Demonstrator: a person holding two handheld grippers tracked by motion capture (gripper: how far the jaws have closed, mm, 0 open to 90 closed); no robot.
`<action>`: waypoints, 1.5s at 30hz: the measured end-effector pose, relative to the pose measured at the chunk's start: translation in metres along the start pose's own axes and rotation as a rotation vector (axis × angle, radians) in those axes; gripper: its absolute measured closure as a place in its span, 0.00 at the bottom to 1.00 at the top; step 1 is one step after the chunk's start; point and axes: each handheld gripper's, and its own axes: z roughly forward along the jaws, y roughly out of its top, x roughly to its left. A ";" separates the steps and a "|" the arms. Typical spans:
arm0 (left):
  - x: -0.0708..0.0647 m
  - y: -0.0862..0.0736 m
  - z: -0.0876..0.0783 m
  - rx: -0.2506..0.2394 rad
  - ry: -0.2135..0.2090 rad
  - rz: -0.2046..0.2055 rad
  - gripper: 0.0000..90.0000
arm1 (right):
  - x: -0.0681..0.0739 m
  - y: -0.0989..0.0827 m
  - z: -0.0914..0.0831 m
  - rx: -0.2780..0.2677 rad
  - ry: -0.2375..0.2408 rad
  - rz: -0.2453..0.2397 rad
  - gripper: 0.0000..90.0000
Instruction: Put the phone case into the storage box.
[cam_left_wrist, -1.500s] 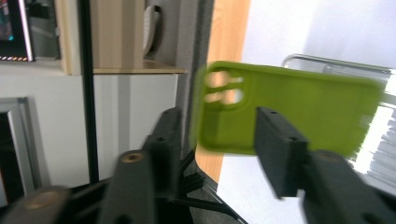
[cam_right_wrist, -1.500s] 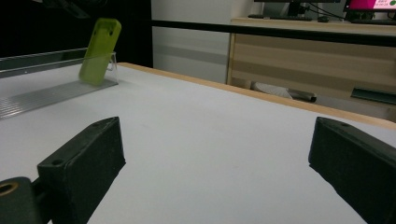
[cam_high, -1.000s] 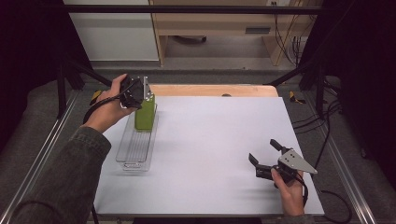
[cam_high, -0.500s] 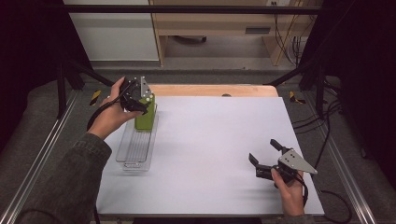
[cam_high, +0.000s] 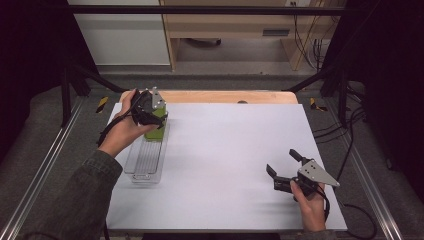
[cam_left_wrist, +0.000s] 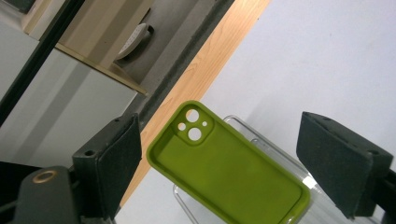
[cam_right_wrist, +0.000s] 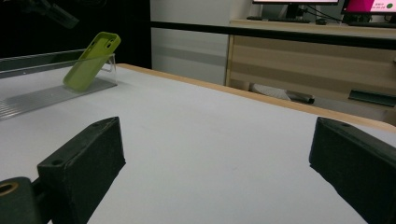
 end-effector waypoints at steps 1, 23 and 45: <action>-0.001 0.000 0.000 -0.006 -0.005 -0.011 0.15 | 0.000 0.000 0.000 0.000 0.000 0.000 0.04; -0.015 0.006 -0.004 -0.049 -0.059 -0.098 0.12 | 0.000 0.000 0.000 -0.004 -0.002 0.000 0.04; -0.046 0.021 -0.008 -0.091 -0.118 -0.075 0.07 | 0.000 0.001 -0.001 -0.009 -0.002 0.002 0.04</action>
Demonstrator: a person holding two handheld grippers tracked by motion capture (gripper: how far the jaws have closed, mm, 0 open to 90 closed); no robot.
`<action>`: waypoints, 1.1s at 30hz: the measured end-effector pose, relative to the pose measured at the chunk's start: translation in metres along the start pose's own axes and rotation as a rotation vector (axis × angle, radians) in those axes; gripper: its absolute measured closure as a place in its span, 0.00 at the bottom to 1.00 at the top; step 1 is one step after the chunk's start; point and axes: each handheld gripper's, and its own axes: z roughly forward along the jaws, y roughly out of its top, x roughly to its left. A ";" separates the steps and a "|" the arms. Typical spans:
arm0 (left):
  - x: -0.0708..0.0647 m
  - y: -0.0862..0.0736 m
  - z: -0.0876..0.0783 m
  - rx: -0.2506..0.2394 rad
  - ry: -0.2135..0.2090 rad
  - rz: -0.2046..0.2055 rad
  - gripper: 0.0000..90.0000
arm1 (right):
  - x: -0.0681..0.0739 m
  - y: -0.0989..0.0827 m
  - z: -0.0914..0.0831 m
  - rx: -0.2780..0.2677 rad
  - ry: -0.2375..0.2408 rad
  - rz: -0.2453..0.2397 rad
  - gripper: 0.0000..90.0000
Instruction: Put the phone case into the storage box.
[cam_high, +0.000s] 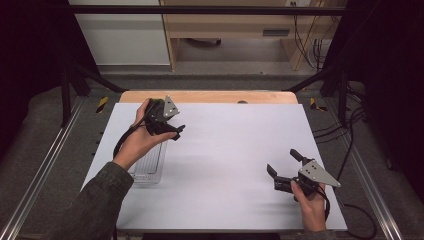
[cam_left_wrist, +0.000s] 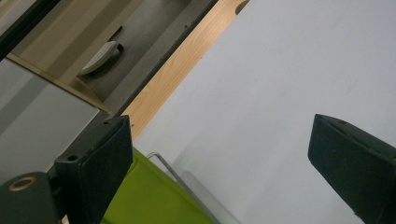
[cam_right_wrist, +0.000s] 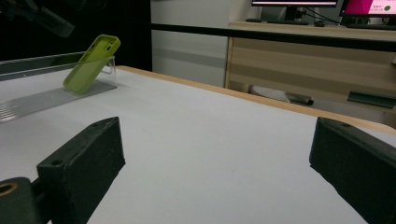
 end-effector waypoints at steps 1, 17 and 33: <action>-0.002 0.000 0.000 -0.004 -0.003 0.000 0.07 | 0.000 0.000 0.000 0.000 0.000 0.000 0.04; -0.039 0.009 -0.005 -0.070 -0.080 -0.024 0.07 | 0.000 0.001 -0.001 -0.004 0.000 -0.001 0.03; -0.061 0.025 -0.011 -0.175 -0.129 -0.078 0.06 | 0.000 0.001 -0.001 -0.006 0.000 -0.001 0.03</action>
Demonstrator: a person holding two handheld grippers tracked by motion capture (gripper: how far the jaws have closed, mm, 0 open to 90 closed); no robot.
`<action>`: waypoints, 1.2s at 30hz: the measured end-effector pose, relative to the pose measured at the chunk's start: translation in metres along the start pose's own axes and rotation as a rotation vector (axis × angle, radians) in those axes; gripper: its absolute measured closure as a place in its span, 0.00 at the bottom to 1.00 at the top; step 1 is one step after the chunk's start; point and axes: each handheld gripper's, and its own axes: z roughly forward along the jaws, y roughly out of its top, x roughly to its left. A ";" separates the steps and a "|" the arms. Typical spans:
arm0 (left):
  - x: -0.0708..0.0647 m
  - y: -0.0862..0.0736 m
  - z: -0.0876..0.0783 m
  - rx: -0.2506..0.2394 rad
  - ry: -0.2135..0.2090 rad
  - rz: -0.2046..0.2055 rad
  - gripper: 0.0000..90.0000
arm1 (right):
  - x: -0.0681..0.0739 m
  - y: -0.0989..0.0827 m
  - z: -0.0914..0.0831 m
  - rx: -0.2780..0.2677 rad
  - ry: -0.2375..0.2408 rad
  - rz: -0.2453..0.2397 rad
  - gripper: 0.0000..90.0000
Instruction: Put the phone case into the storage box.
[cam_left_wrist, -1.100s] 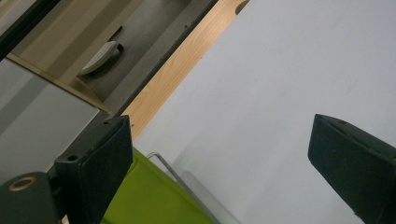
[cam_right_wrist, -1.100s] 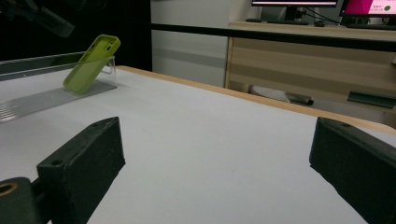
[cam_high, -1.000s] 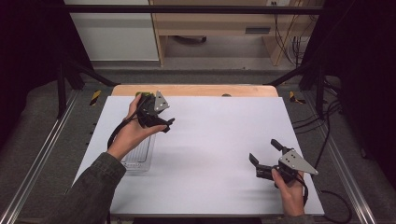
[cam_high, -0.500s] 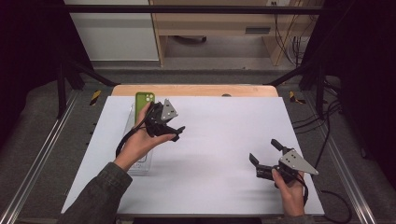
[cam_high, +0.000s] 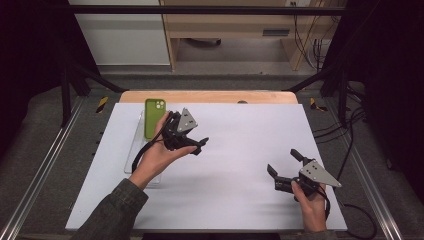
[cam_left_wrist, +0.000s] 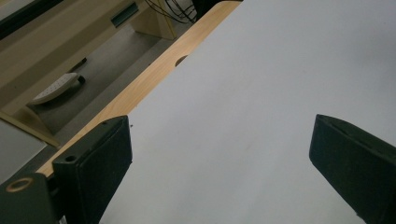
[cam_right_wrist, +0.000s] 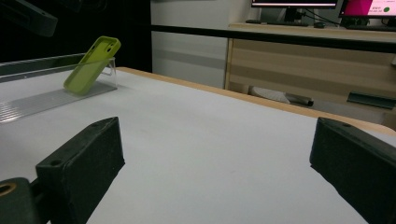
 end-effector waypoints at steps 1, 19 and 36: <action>-0.001 0.001 0.000 -0.010 0.000 -0.008 0.06 | 0.000 0.000 0.000 0.000 0.000 0.000 0.03; -0.025 0.004 0.009 -0.105 -0.025 -0.076 0.06 | 0.000 0.000 0.000 -0.003 0.002 0.003 0.03; -0.027 -0.007 -0.008 -0.192 -0.029 -0.095 0.04 | 0.001 0.000 0.000 -0.002 0.003 0.004 0.03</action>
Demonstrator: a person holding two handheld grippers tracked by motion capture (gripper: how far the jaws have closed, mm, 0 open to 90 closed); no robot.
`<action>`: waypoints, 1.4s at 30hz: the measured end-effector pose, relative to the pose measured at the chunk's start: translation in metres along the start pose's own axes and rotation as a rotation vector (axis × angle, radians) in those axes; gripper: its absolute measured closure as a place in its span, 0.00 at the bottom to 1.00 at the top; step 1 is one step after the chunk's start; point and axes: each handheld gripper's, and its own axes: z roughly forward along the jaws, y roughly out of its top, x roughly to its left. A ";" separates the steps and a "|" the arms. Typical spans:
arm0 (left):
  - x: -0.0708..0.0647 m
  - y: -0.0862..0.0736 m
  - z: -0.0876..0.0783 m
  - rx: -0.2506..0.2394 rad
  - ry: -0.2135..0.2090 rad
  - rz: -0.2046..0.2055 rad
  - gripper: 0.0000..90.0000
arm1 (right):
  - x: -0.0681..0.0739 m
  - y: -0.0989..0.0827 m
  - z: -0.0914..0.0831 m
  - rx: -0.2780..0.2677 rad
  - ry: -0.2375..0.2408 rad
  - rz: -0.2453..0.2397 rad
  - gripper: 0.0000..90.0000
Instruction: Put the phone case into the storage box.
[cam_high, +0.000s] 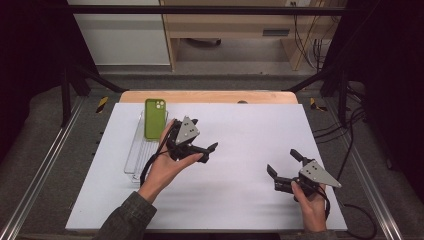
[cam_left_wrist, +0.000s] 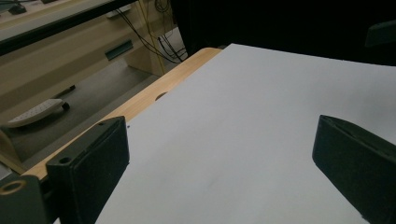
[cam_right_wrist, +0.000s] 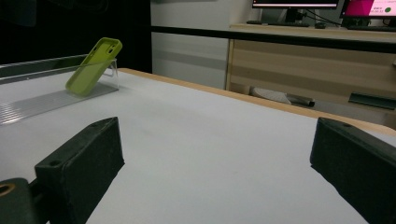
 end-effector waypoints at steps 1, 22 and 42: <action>0.000 0.000 -0.002 -0.004 0.001 -0.003 0.03 | 0.000 0.000 0.000 -0.001 0.000 0.000 0.03; 0.022 -0.011 -0.062 -0.087 0.051 -0.074 0.03 | 0.001 0.000 0.000 0.001 0.006 0.004 0.03; 0.048 -0.039 -0.113 -0.130 0.124 -0.145 0.03 | 0.002 0.000 0.001 0.005 0.009 0.006 0.03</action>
